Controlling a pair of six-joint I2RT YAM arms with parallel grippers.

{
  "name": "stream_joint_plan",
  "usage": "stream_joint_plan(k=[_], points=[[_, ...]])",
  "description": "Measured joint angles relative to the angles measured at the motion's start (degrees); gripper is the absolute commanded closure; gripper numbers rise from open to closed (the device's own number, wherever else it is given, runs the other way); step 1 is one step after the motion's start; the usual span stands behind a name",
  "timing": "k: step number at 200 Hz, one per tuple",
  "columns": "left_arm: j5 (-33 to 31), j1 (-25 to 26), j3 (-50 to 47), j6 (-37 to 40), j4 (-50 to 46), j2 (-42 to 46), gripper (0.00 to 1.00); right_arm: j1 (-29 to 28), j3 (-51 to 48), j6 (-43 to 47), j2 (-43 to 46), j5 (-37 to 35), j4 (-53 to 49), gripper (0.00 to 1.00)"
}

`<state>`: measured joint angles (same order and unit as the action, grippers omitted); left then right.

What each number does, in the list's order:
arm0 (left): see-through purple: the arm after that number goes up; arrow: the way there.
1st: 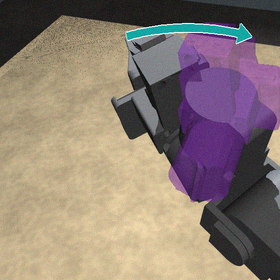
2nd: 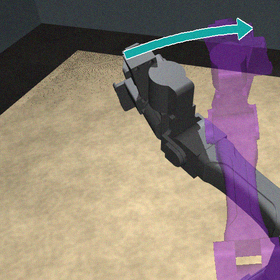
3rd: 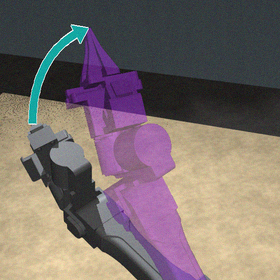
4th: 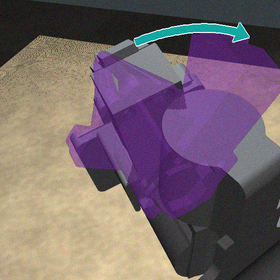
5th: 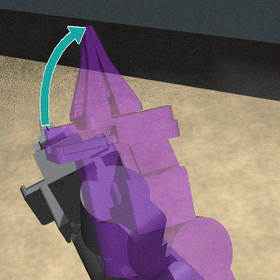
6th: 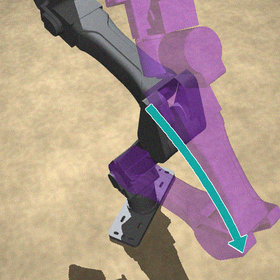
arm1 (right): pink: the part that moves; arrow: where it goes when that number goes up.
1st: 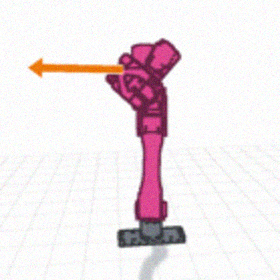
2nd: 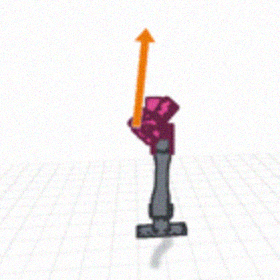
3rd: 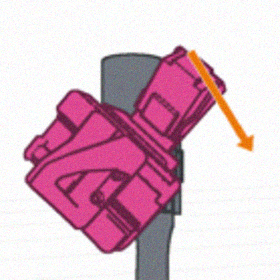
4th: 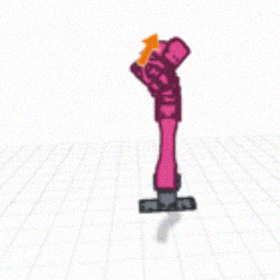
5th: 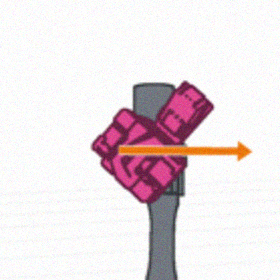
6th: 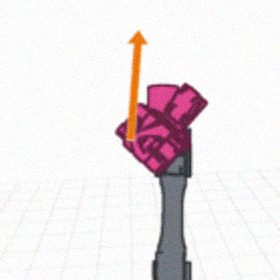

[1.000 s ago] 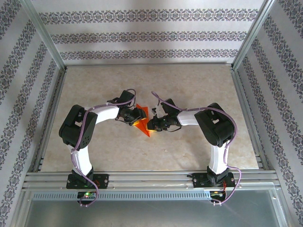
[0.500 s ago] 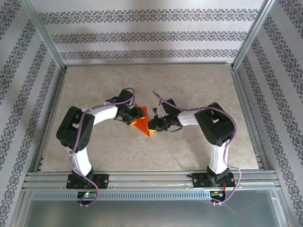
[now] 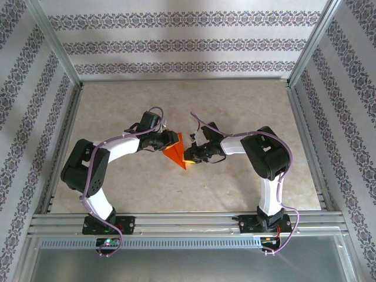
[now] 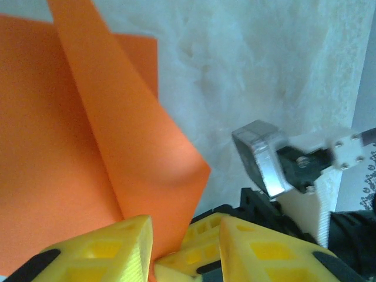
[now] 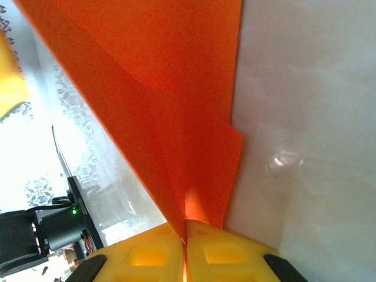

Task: Fold a paper plane with a square sheet of paper (pick it up from the middle)
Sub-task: Fourth fold the wing at the center of the table.

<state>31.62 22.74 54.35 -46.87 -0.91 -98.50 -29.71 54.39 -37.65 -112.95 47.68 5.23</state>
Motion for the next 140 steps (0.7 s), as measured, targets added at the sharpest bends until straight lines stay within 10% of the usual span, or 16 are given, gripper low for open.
stream_joint_plan(k=[140], points=[[5.9,0.0,-6.0,-1.6,18.3,-4.8,0.8,0.1,0.3,0.0,-0.2,0.3,-0.5,0.88]])
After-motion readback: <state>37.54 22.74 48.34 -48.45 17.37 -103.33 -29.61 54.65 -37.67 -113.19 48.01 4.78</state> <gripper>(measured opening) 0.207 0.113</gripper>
